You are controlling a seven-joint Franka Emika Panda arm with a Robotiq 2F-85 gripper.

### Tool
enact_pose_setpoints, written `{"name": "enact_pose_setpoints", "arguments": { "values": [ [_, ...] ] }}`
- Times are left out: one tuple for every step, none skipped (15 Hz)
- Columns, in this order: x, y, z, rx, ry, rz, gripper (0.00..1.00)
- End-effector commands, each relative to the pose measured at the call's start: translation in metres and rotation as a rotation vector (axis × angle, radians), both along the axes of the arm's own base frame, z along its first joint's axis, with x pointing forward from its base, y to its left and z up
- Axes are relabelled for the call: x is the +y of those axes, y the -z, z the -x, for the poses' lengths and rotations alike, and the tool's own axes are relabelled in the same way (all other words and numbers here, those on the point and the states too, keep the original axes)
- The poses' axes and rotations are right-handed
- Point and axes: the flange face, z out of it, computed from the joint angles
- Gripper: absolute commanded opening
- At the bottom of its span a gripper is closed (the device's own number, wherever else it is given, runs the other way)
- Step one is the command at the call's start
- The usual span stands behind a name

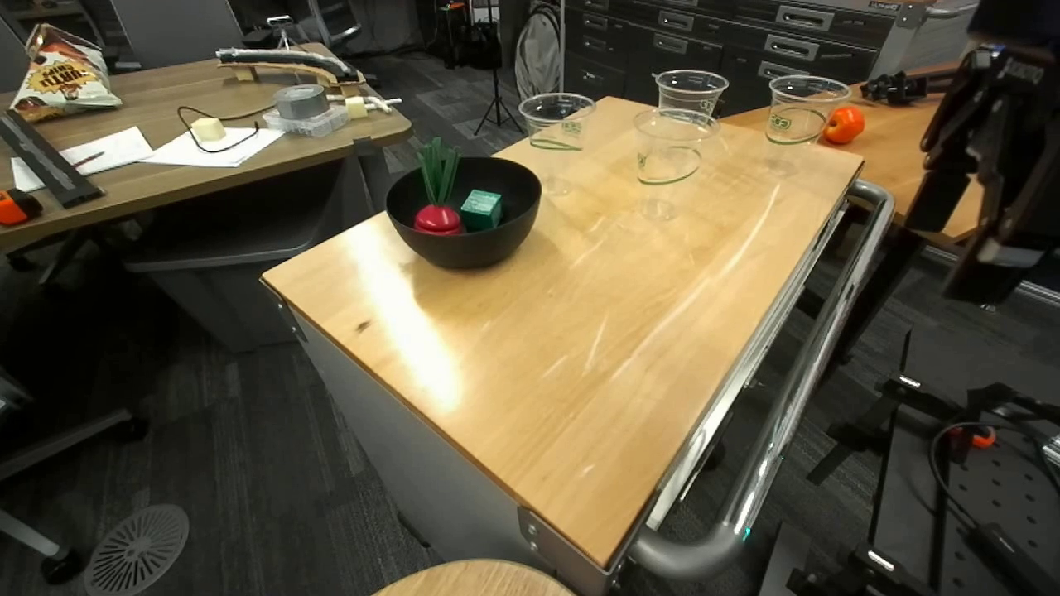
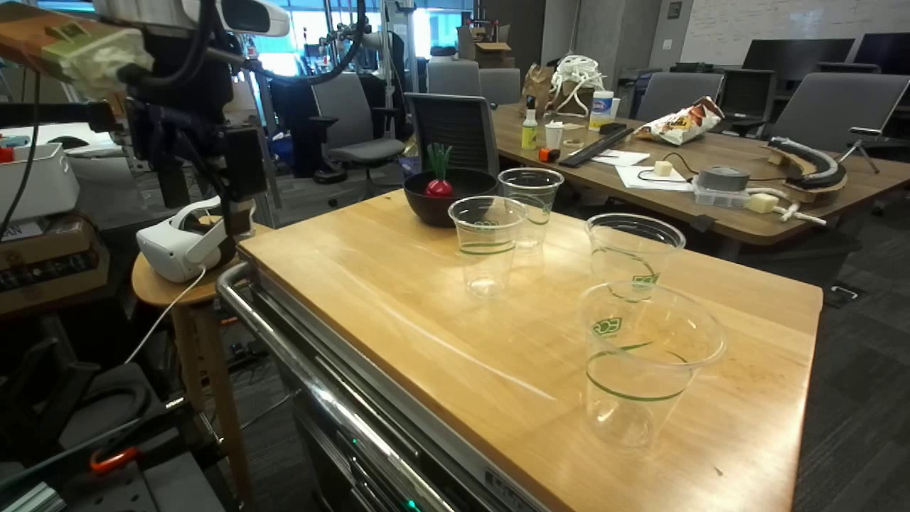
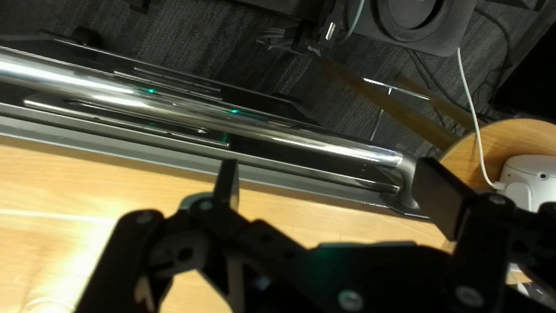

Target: Stack the clear cups inside each other

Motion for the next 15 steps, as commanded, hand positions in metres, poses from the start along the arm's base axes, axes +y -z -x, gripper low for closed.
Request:
{"name": "enact_pose_setpoints", "arguments": {
  "values": [
    [0.048, -0.016, -0.017, -0.075, -0.003, 0.07, 1.0],
    [0.057, -0.03, -0.025, -0.114, 0.029, 0.053, 1.0],
    [0.058, -0.049, -0.037, -0.162, 0.103, 0.015, 1.0],
    [0.056, -0.063, -0.047, -0.184, 0.149, 0.008, 1.0],
    [0.057, -0.073, -0.055, -0.223, 0.19, 0.004, 1.0],
    [0.062, -0.076, -0.062, -0.249, 0.238, 0.002, 1.0],
    [0.057, -0.063, -0.043, -0.206, 0.159, 0.021, 1.0],
    [0.057, -0.07, -0.049, -0.225, 0.19, 0.013, 1.0],
    [0.057, -0.072, -0.053, -0.229, 0.205, 0.011, 1.0],
    [0.058, -0.072, -0.055, -0.228, 0.213, 0.01, 1.0],
    [0.058, -0.07, -0.057, -0.227, 0.218, 0.011, 1.0],
    [0.058, -0.069, -0.057, -0.225, 0.22, 0.011, 1.0],
    [0.059, -0.074, -0.062, -0.249, 0.207, 0.02, 1.0],
    [0.056, -0.086, -0.074, -0.3, 0.155, 0.064, 1.0],
    [0.05, -0.098, -0.086, -0.322, 0.15, 0.082, 1.0]
  ]
}}
